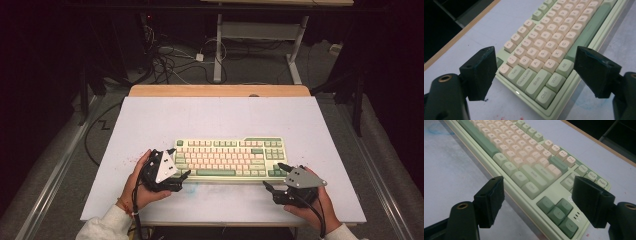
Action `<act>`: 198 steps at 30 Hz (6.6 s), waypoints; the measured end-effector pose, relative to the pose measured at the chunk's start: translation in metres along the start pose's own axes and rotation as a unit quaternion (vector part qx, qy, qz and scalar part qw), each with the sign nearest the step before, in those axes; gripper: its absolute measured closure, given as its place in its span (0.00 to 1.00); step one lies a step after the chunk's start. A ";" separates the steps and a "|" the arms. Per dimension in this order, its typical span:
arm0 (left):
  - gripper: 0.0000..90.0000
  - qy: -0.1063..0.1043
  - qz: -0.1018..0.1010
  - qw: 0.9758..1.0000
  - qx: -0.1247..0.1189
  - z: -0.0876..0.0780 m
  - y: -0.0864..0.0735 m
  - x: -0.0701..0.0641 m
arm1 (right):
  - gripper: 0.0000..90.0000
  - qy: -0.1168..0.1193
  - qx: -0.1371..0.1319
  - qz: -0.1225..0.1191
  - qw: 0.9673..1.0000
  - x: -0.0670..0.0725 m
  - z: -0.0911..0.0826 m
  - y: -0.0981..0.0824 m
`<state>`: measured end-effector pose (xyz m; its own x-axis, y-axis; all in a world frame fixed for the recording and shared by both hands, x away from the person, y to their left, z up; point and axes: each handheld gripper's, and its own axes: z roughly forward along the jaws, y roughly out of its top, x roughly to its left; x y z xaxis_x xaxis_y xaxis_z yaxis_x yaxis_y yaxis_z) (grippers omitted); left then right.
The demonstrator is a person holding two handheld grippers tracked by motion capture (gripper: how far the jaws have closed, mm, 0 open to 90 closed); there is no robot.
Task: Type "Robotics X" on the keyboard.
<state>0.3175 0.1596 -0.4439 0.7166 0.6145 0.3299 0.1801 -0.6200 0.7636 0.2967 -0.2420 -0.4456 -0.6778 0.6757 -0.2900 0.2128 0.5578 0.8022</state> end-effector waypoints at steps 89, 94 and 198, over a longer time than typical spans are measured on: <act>0.20 -0.029 -0.030 0.997 0.060 -0.012 -0.042 -0.006 | 0.71 0.074 0.007 0.022 0.997 0.004 0.093 0.093; 0.20 -0.031 -0.027 0.997 0.061 -0.011 -0.042 -0.006 | 0.54 0.065 -0.009 0.021 0.998 0.002 0.083 0.092; 0.97 -0.124 -0.050 0.988 0.071 0.037 0.035 0.003 | 0.29 -0.025 0.009 -0.013 1.000 0.007 -0.005 -0.004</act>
<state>0.3511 0.1213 -0.4369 0.8299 0.5494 0.0973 0.3392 -0.6353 0.6938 0.2875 -0.2424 -0.4480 -0.6472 0.6838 -0.3370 0.2089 0.5843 0.7842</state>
